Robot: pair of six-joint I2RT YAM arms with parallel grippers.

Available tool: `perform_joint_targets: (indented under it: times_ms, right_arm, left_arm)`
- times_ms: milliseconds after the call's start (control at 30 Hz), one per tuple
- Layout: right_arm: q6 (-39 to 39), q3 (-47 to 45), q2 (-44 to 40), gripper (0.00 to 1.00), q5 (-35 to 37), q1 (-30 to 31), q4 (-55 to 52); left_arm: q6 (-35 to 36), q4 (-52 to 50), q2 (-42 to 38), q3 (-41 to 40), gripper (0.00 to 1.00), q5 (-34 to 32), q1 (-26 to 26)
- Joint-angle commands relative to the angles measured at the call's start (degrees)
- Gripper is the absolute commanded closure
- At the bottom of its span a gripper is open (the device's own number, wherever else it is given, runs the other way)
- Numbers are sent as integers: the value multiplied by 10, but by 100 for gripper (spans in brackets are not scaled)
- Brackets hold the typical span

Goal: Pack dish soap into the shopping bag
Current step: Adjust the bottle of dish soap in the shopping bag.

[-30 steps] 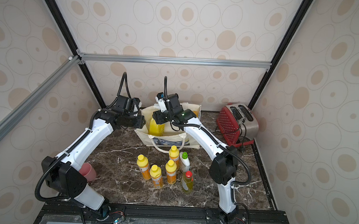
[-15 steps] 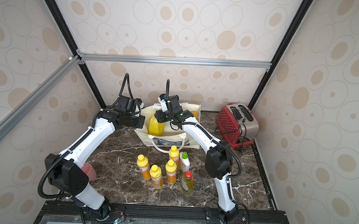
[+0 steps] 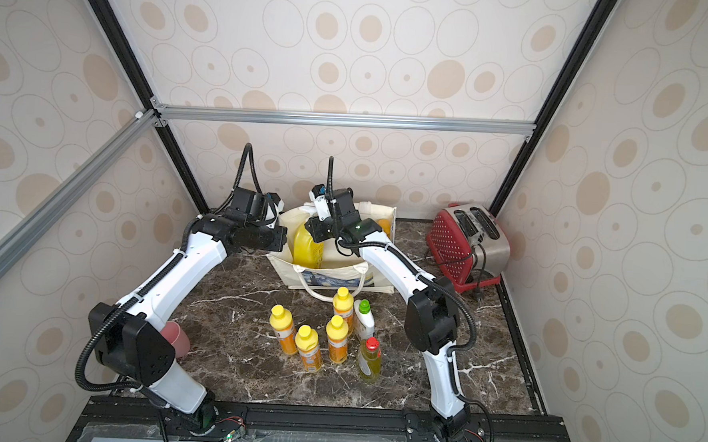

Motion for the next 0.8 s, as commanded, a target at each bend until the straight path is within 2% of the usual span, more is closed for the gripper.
perform_joint_targets:
  times_ms: [0, 367, 600, 633, 767]
  right_arm:
    - [-16, -7, -32, 99, -52, 24, -9]
    - [-30, -38, -85, 100, -63, 28, 12]
    - [-24, -41, -103, 100, -100, 28, 29]
    - [-20, -42, -104, 100, -104, 28, 34]
    - [-18, -27, -89, 100, -124, 29, 28]
  left_arm:
    - [-6, 32, -6, 54, 100, 15, 3]
    - [-9, 14, 9, 131, 100, 21, 5]
    - [-10, 27, 2, 117, 100, 13, 7]
    - [-10, 26, 0, 113, 96, 9, 7]
    - [-15, 50, -50, 39, 38, -15, 9]
